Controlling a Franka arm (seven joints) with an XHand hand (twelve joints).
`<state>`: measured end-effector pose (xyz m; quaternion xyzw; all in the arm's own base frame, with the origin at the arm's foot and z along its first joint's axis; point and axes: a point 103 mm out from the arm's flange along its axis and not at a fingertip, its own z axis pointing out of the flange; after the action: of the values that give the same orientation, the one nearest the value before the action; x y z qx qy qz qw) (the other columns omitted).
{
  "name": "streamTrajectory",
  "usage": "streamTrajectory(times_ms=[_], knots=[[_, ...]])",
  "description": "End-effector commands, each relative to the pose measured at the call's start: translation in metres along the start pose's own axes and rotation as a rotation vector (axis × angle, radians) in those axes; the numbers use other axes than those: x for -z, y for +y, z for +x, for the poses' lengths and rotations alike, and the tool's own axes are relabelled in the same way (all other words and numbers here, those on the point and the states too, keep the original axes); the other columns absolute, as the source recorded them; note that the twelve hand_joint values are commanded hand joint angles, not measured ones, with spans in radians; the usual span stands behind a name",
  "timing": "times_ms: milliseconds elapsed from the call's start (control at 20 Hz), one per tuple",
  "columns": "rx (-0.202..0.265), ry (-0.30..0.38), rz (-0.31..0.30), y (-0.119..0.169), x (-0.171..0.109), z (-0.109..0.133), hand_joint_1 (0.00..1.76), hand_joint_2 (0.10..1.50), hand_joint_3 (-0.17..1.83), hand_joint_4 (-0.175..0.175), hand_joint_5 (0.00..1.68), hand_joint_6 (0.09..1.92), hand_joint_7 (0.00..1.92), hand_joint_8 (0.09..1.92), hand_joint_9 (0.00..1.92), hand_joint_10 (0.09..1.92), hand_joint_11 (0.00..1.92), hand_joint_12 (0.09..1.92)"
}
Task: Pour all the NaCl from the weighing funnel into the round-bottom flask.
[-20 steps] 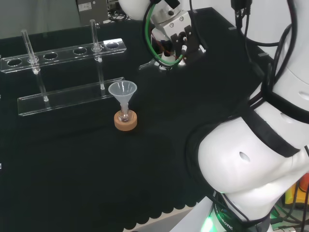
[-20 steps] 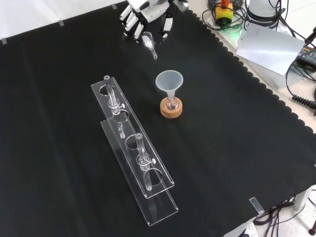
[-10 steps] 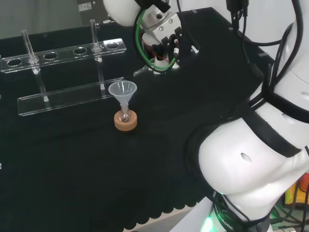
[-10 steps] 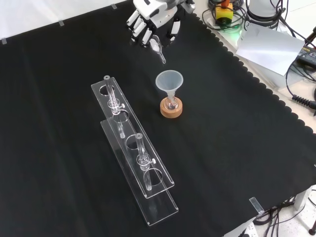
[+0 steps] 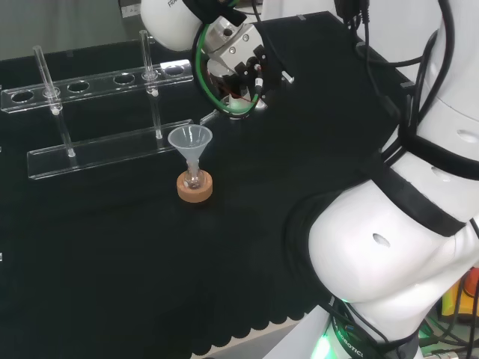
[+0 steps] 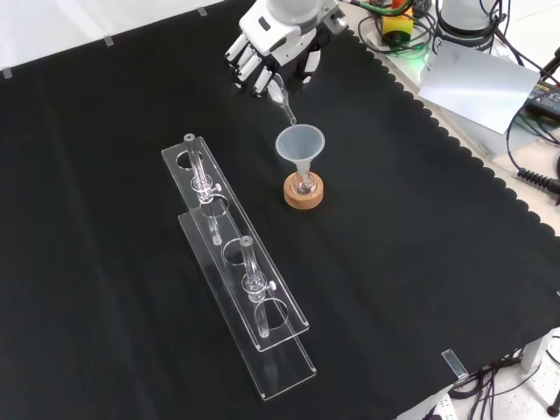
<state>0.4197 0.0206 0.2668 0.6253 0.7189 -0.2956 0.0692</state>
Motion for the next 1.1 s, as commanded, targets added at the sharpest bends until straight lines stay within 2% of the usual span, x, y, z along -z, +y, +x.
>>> streamTrajectory(times_ms=[50, 650, 900, 1100], knots=[[0.002, -0.074, 0.014, 0.004, 0.002, 0.003, 1.11, 0.69, 0.65, 0.175, 1.21, 0.78, 0.4, 0.64, 0.74, 0.54, 0.39, 1.31], [0.009, -0.184, 0.024, 0.007, 0.012, 0.009, 1.11, 0.69, 0.65, 0.175, 1.21, 0.79, 0.4, 0.64, 0.74, 0.54, 0.39, 1.31], [0.032, -0.178, 0.004, 0.008, 0.015, 0.011, 1.11, 0.69, 0.65, 0.175, 1.21, 0.79, 0.4, 0.64, 0.74, 0.54, 0.39, 1.31], [0.031, -0.174, 0.016, 0.009, 0.013, 0.011, 1.11, 0.69, 0.65, 0.175, 1.21, 0.79, 0.4, 0.64, 0.74, 0.54, 0.39, 1.31]])
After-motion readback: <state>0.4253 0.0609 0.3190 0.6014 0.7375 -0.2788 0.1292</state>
